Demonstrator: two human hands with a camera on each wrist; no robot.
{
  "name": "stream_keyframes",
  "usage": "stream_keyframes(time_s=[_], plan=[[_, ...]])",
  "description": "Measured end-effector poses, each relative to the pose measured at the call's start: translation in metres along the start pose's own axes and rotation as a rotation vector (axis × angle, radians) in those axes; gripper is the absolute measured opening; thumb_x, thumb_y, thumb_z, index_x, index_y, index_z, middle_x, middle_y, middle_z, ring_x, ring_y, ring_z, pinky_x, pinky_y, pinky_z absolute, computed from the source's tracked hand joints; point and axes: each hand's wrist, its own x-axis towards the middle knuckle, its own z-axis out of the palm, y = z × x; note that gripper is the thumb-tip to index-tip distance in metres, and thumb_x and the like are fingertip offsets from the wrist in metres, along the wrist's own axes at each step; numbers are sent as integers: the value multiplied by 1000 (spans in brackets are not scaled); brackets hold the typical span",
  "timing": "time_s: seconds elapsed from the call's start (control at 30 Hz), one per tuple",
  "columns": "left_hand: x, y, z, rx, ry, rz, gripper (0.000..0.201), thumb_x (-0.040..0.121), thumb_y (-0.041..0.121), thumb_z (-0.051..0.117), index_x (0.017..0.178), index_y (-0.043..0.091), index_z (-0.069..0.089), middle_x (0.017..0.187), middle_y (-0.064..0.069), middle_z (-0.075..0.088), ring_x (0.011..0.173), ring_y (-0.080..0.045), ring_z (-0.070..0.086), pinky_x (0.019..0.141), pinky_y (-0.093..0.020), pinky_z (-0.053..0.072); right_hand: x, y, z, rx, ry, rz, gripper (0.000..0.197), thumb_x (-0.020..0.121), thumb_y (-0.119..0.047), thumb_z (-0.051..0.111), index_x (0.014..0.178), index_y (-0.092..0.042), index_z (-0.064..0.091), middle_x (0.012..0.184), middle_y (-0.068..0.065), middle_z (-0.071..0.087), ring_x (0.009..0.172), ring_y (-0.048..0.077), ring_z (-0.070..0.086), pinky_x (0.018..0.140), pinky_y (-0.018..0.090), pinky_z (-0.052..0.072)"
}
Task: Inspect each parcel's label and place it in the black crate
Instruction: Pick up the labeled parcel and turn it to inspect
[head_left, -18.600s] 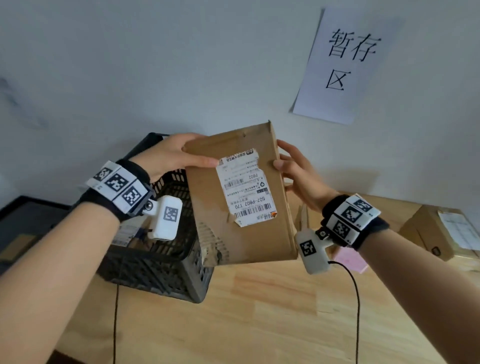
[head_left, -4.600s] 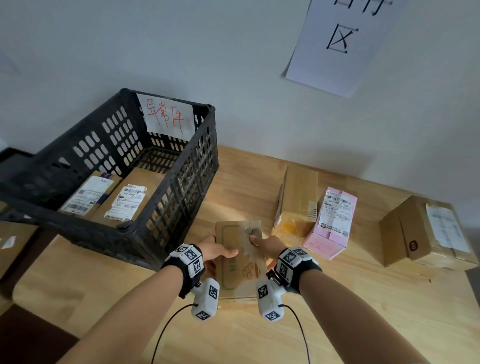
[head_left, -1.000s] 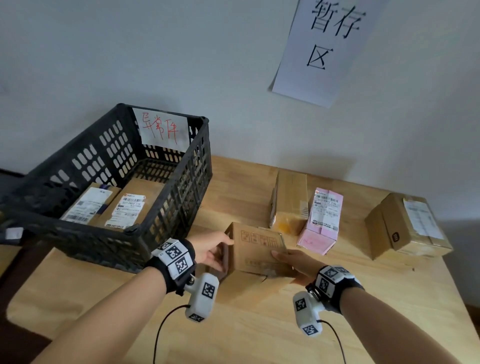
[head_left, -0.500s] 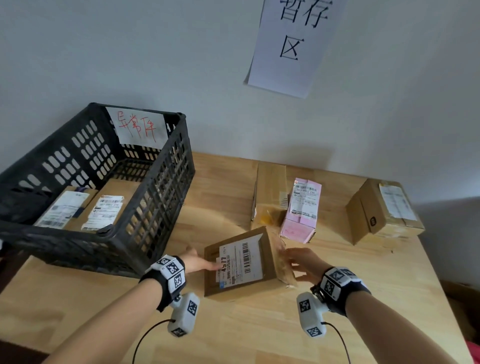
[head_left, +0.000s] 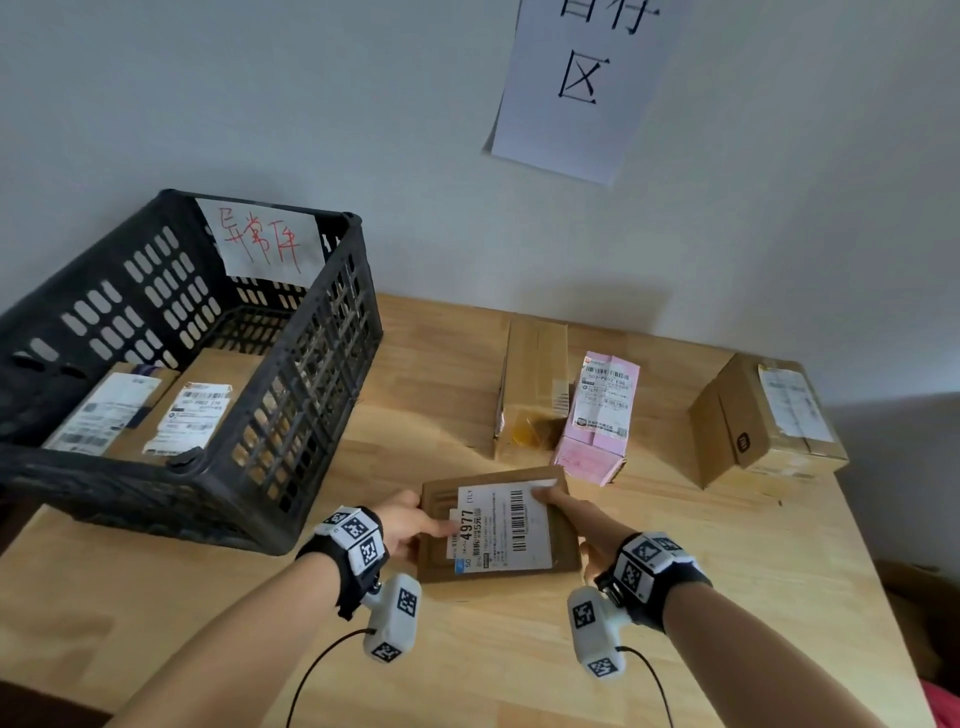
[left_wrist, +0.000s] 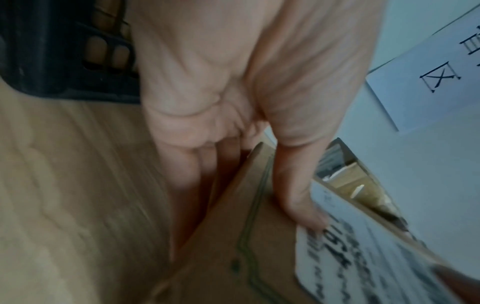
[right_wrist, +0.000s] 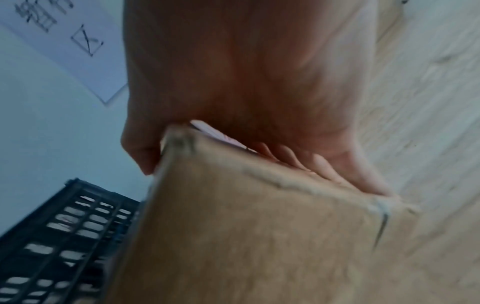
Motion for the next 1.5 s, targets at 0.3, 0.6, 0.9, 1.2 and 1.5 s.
stream_keyframes(time_s=[0.3,0.6,0.9,1.2,1.5], plan=[[35,12,18,270,25,0,87,28,48,92,104,21,58,106,0,69,99,-21,64,86,-42,54,26,36,-35,59,11,32,71,54,-64,77,104,-14,68,97,8,75,102,30,67,100,53,45],[32,21,23,273,34,-48,70,44,30,93,103,18,58,106,-4,70,103,-25,63,89,-46,54,23,26,-46,-71,-22,21,46,82,-54,63,107,-15,68,100,6,74,98,27,68,96,51,49],[8,9,35,164,74,-36,65,62,37,85,115,15,55,122,-9,63,105,-32,62,85,-53,54,16,22,-40,-141,94,-169,52,87,-41,64,132,-32,41,119,2,62,111,25,57,86,48,48],[-15,-50,38,-510,110,-165,97,62,42,82,141,17,32,137,-30,39,112,-43,54,86,-49,53,9,40,-20,-502,-161,-188,45,80,-41,72,116,-20,55,123,3,63,105,20,61,93,32,48],[-46,-61,30,-336,60,-82,41,78,32,74,113,20,55,114,-15,59,102,-33,54,86,-55,48,5,41,48,-197,-270,-149,56,87,-56,55,132,-24,50,125,0,61,116,28,55,96,45,44]])
